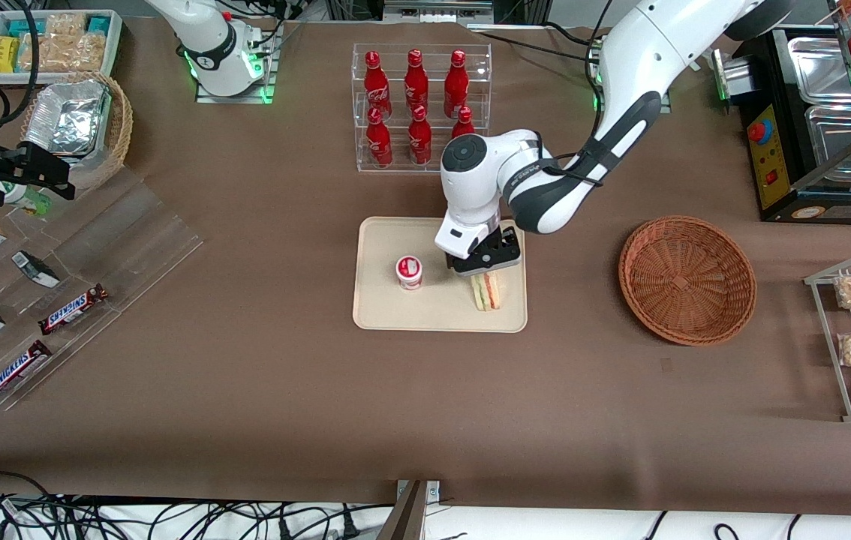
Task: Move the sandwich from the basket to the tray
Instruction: 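Lower the sandwich onto the tray and open the left gripper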
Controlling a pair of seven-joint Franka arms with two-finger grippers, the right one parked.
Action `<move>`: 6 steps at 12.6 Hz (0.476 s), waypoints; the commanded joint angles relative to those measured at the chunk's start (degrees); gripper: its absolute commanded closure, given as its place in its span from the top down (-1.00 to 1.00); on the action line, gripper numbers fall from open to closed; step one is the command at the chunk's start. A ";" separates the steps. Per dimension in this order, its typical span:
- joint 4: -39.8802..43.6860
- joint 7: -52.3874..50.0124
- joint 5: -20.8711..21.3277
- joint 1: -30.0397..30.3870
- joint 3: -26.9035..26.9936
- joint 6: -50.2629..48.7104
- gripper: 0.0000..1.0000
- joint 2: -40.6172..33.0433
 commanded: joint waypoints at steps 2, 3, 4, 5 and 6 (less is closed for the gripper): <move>1.17 -0.38 -4.12 0.86 -0.96 -1.77 1.00 -5.62; 2.66 -0.21 -6.14 0.86 -0.96 -3.60 1.00 -7.20; 4.33 0.41 -8.16 0.86 -0.96 -5.45 1.00 -8.78; 6.17 2.50 -10.62 0.95 -0.96 -7.82 1.00 -10.36; 8.19 6.35 -13.95 1.65 -0.96 -10.80 1.00 -11.77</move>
